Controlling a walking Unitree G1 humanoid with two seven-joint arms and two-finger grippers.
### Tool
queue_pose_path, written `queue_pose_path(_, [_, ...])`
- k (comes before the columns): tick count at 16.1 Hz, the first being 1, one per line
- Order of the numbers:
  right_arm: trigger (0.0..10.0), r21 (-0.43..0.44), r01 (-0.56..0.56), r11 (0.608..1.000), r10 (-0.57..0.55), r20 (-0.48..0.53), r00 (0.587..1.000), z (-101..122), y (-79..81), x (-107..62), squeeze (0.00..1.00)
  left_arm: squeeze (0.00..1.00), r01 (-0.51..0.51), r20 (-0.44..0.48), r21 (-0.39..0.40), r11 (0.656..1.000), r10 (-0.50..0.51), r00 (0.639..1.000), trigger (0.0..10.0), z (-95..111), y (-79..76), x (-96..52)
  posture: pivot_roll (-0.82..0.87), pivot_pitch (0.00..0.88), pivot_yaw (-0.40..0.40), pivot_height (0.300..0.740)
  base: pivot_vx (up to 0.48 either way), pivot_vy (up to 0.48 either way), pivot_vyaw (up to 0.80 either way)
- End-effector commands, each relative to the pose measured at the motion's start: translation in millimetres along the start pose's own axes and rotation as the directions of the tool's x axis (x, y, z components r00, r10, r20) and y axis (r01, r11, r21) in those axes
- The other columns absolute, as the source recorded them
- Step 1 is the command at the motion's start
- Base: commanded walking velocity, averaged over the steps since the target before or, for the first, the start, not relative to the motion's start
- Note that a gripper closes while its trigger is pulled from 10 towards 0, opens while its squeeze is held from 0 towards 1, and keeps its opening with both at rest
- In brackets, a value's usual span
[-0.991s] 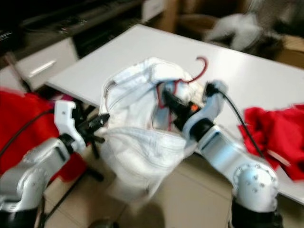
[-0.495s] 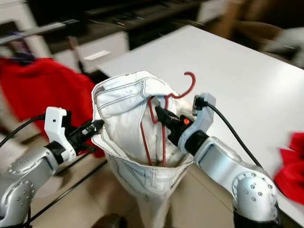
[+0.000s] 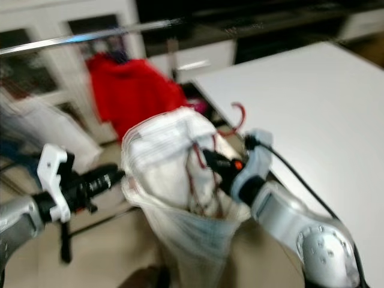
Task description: Hang hanger
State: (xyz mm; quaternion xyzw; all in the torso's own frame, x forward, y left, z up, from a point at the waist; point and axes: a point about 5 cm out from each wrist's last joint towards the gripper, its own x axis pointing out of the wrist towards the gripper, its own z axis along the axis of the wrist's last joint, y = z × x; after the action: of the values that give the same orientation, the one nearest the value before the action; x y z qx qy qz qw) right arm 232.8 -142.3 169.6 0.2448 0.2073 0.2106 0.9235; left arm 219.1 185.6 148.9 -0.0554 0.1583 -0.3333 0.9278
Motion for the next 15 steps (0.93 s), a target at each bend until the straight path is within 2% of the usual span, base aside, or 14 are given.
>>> queue_pose_path(1, [10.0, -0.025, -0.055, 0.998, 0.056, 0.042, 0.998, 7, 8.8, 0.4, 0.00, 1.00, -0.005, -0.004, 0.025, 1.000, 0.005, 1.000, 10.0, 3, 1.0, -0.4, 0.05, 0.042, 0.014, 0.740, 0.000, 0.000, 0.80])
queue_pose_path(3, [10.0, -0.039, -0.051, 0.998, 0.052, 0.033, 0.998, 5, 6.6, 2.2, 0.00, 1.00, 0.026, -0.006, 0.022, 0.999, -0.026, 1.000, 10.0, 1, -1.9, 1.1, 0.05, 0.037, 0.012, 0.740, 0.000, 0.000, 0.80])
queue_pose_path(4, [10.0, -0.046, -0.041, 0.998, 0.043, 0.030, 0.999, 3, 3.6, 4.1, 0.00, 1.00, 0.037, 0.027, 0.037, 0.999, -0.038, 0.999, 10.0, 4, -3.8, 4.1, 0.05, 0.035, 0.011, 0.740, 0.000, 0.000, 0.80])
queue_pose_path(5, [10.0, -0.051, -0.027, 0.998, 0.028, 0.027, 0.999, 0, 0.4, 5.7, 0.00, 1.00, 0.010, 0.056, 0.051, 0.999, -0.013, 0.998, 10.0, 7, -2.8, 7.4, 0.05, 0.035, 0.009, 0.740, 0.000, 0.000, 0.80])
queue_pose_path(7, [10.0, -0.103, 0.012, 0.995, -0.010, 0.022, 1.000, -3, -6.6, 8.7, 0.00, 1.00, -0.111, 0.072, 0.104, 0.988, 0.104, 0.992, 10.0, 10, 4.4, 14.9, 0.05, 0.033, 0.003, 0.740, 0.000, 0.000, 0.80])
queue_pose_path(8, [10.0, -0.120, 0.031, 0.992, -0.028, 0.025, 0.999, -7, -12.4, 10.0, 0.00, 0.00, -0.164, 0.090, 0.113, 0.980, 0.154, 0.984, 10.0, 10, 4.4, 21.0, 0.05, 0.034, 0.000, 0.740, 0.000, 0.000, 0.80])
queue_pose_path(10, [10.0, -0.148, 0.068, 0.987, -0.065, 0.021, 0.998, -19, -24.8, 10.7, 0.00, 0.00, -0.217, 0.112, 0.124, 0.968, 0.204, 0.973, 10.0, 4, 0.0, 29.4, 0.05, 0.035, -0.004, 0.740, 0.000, 0.000, 0.80])
queue_pose_path(12, [10.0, -0.170, 0.110, 0.979, -0.107, 0.029, 0.994, -26, -33.5, 11.7, 0.00, 0.00, -0.263, 0.131, 0.065, 0.963, 0.253, 0.959, 10.0, -1, 0.4, 33.9, 0.04, 0.037, -0.004, 0.740, 0.000, 0.000, 0.80])
queue_pose_path(13, [10.0, -0.183, 0.125, 0.975, -0.121, 0.033, 0.992, -26, -35.1, 12.4, 0.00, 0.00, -0.286, 0.127, 0.073, 0.955, 0.276, 0.953, 10.0, -3, 2.6, 34.8, 0.04, 0.037, -0.004, 0.740, 0.000, 0.000, 0.80])
queue_pose_path(15, [10.0, -0.191, 0.172, 0.966, -0.158, 0.087, 0.984, -25, -39.9, 15.9, 0.00, 0.00, -0.339, 0.113, 0.142, 0.930, 0.325, 0.939, 10.0, -9, 3.9, 42.1, 0.03, 0.047, -0.014, 0.740, 0.000, 0.000, 0.76])
